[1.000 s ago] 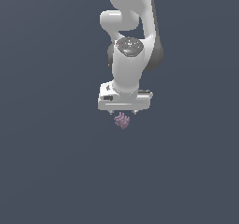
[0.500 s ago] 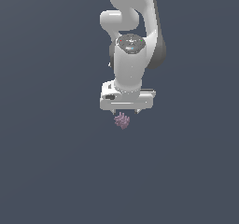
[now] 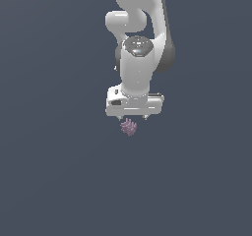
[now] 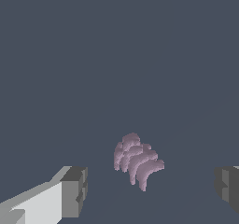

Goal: Pick up the object and move it to a goal position.

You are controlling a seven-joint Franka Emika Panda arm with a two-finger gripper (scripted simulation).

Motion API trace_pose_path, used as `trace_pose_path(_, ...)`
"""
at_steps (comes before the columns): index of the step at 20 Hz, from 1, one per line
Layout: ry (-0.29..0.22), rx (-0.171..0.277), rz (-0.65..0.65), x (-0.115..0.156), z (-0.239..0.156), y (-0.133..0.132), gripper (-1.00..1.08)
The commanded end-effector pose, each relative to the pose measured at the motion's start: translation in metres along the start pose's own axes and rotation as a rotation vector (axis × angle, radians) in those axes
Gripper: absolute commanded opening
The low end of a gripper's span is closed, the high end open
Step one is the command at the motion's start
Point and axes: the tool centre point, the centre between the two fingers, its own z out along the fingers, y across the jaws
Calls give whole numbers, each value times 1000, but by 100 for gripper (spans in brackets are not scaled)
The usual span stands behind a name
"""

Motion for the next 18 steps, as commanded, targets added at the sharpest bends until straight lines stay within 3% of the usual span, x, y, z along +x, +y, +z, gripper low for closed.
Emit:
trace_pose_path(1,-1,0,-18,-1,2,0,100)
trace_pose_path(9,-4,-2,-136,-6,15,3,100)
trace_pose_path(18,-9,-2,-362,-18,39,6,100)
